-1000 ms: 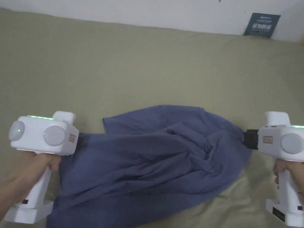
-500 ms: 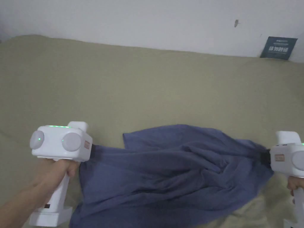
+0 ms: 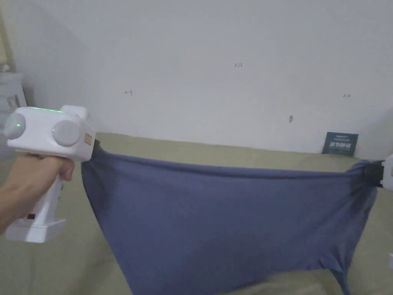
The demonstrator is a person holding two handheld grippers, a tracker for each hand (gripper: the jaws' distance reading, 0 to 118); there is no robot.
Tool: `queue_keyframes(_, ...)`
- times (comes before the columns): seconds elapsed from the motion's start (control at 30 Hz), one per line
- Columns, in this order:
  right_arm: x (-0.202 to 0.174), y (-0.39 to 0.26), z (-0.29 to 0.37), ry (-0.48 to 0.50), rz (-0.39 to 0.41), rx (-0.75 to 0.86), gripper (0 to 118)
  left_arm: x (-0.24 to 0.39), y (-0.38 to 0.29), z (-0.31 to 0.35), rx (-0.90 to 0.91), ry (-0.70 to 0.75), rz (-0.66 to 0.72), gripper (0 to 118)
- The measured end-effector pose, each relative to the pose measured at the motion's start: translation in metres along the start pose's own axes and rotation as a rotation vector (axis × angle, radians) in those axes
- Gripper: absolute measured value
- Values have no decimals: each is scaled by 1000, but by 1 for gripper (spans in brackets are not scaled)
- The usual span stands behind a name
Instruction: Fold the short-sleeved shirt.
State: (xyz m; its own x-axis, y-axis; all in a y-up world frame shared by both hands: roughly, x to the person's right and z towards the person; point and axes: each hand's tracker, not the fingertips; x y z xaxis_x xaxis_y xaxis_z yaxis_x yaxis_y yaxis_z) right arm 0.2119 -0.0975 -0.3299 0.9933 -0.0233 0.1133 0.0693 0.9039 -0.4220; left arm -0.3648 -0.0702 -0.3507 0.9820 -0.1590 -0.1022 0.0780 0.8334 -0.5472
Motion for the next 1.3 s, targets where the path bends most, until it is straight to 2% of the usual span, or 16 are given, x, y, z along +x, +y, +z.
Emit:
queue_keyframes(0.3, -13, 126, -3, -133, 44, 124, 13, 23, 121, 1, 152, 71, 38, 1)
queue_keyframes(0.4, -13, 161, -30, -153, 36, 142, 13, 32, 154, -21, 179, 91, 51, 1)
queue_keyframes(0.5, -17, 188, -59, -192, 77, 155, 13, 43, 181, -48, 186, 110, 55, 1)
queue_keyframes(0.6, -22, 201, -94, -199, 83, 161, 13, 58, 192, -82, 205, 169, 63, 1)
queue_keyframes(0.77, -34, 165, -164, -231, 94, 129, 13, 80, 165, -154, 188, 198, 33, 1)
queue_keyframes(0.83, -37, 130, -196, -231, 69, 102, 13, 87, 136, -189, 142, 195, 38, 1)
queue_keyframes(1.0, -42, 33, -249, -235, 94, 21, 13, 96, 53, -259, 40, 178, 42, 1)
queue_keyframes(1.03, -41, 11, -256, -234, 78, -4, 13, 97, 36, -269, -2, 168, 36, 1)
queue_keyframes(1.1, -37, -26, -262, -199, 47, -75, 13, 96, 1, -282, -56, 156, 32, 1)
queue_keyframes(1.27, -24, -90, -247, -168, 103, -160, 13, 84, -61, -270, -120, 109, 4, 1)
queue_keyframes(1.3, -22, -98, -236, -167, 94, -157, 13, 81, -68, -258, -118, 101, 13, 1)
